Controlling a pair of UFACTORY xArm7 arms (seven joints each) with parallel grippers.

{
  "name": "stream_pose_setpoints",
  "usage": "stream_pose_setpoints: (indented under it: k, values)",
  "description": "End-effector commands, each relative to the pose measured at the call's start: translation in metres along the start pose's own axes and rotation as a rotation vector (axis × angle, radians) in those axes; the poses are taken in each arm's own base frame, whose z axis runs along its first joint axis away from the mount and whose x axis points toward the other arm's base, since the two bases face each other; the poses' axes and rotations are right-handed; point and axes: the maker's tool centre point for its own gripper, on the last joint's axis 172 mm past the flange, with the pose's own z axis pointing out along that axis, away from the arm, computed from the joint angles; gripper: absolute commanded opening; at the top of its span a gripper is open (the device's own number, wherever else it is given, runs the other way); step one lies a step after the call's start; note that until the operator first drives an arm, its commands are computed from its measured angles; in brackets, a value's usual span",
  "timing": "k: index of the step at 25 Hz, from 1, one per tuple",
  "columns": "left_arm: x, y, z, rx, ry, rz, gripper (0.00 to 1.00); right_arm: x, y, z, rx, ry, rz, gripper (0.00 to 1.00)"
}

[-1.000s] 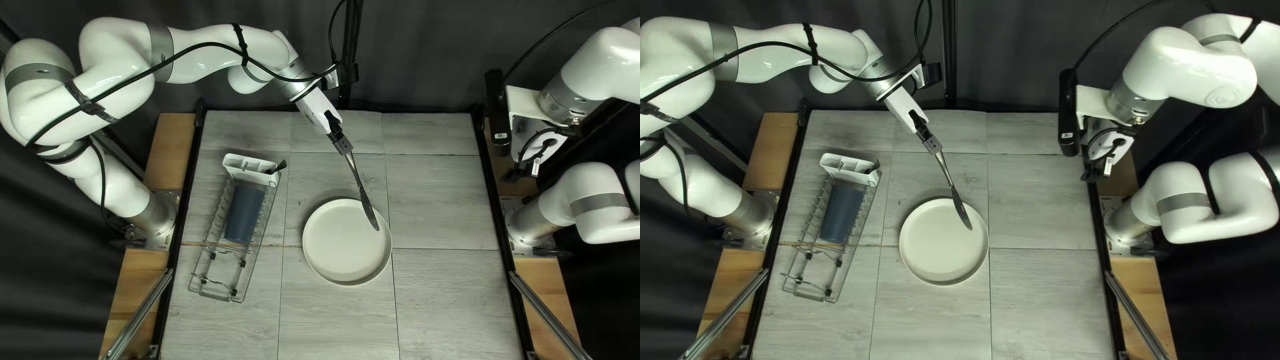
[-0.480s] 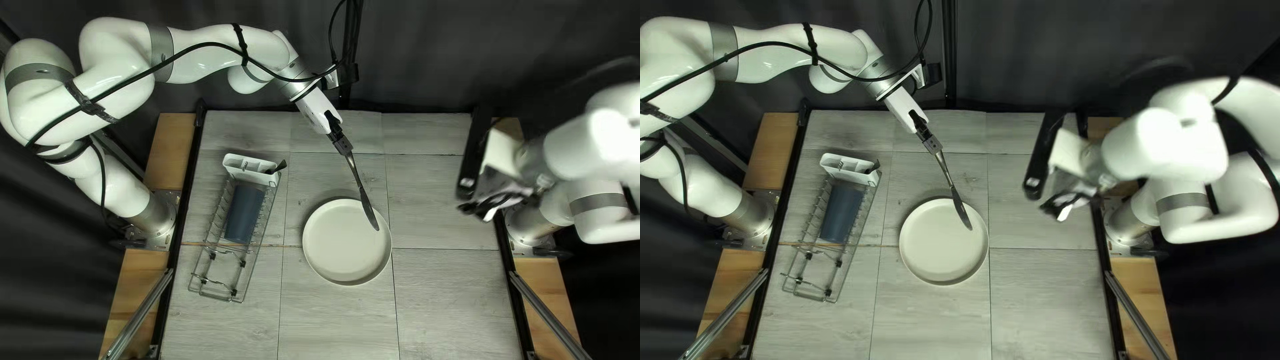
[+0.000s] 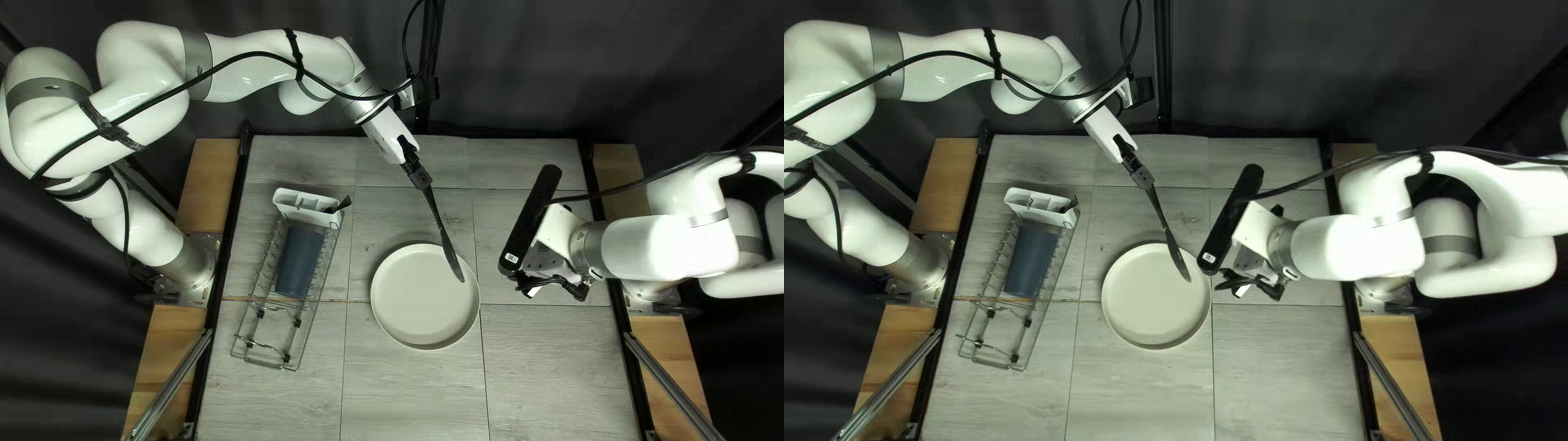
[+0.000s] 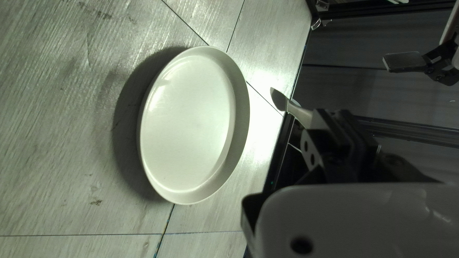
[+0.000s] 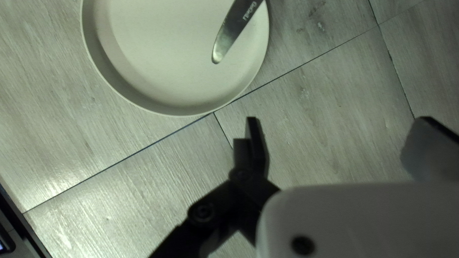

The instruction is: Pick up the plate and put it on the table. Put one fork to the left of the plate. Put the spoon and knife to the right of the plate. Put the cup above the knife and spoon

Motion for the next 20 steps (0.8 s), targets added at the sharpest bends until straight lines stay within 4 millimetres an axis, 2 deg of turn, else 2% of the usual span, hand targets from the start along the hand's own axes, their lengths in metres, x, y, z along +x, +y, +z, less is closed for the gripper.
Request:
stream_pose_setpoints:
  k: [1,6,11,20]
  values:
    - [0.000,0.000,0.000,0.000,0.000,0.000,0.00,0.014,-0.018,0.030,0.059,-0.006,0.085,1.00]
    - [0.000,0.000,0.000,0.000,0.000,0.000,0.00,0.028,-0.039,0.052,0.168,-0.039,0.138,1.00]
    - [0.000,0.000,0.000,0.000,0.000,0.000,0.00,0.039,-0.052,0.067,0.131,0.011,0.269,1.00]
    - [0.000,0.000,0.000,0.000,0.000,0.000,0.00,0.047,-0.045,0.093,-0.020,0.120,0.342,1.00]
